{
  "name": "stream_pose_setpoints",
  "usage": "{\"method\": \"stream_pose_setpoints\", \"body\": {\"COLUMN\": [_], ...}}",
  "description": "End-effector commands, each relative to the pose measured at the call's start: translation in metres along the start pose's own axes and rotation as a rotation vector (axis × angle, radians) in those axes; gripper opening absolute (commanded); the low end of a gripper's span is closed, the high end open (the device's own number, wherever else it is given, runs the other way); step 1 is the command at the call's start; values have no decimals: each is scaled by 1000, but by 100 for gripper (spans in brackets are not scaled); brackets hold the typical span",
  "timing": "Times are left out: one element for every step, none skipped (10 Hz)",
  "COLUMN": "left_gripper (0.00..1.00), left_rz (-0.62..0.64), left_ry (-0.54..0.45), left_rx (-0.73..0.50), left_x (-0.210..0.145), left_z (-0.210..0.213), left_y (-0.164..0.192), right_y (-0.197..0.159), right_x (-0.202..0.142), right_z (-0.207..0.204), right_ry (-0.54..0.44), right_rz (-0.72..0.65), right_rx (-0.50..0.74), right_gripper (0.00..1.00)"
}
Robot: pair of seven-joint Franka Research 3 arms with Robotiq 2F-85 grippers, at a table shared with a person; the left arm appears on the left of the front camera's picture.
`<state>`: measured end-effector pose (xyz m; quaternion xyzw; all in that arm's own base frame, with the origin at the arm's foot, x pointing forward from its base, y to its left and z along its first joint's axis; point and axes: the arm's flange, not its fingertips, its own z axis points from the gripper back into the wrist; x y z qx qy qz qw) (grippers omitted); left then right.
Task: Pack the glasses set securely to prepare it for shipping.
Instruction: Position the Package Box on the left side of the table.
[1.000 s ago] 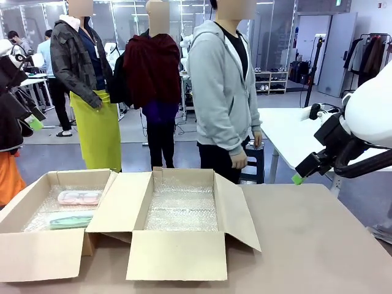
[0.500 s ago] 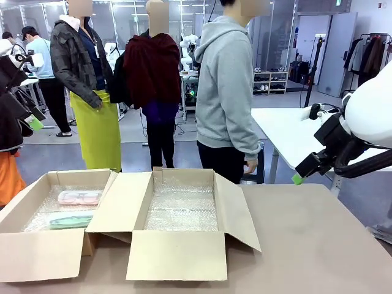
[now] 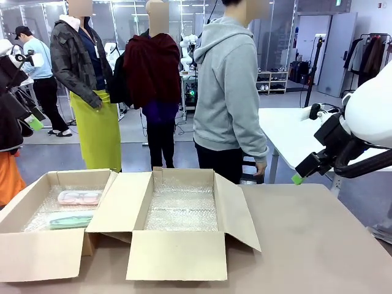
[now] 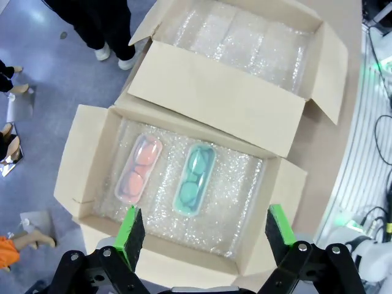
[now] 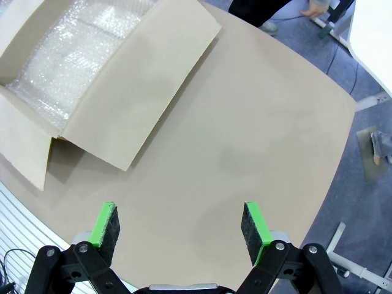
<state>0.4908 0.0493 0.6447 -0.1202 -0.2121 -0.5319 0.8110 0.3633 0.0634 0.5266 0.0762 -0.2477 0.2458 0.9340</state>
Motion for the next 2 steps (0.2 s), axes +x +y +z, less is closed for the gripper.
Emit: {"method": "stream_pose_setpoints", "body": {"left_gripper": [100,100], "left_rz": [-10,-10], "left_ry": [8,8], "left_rx": [12,12], "left_x": [-1,-1], "left_z": [1,1], "left_y": [0,0], "right_y": [2,2], "right_x": [0,0], "right_z": [2,2], "right_ry": [11,11], "right_rz": [-13,-13], "right_rx": [-7,-7], "right_gripper": [100,100]}}
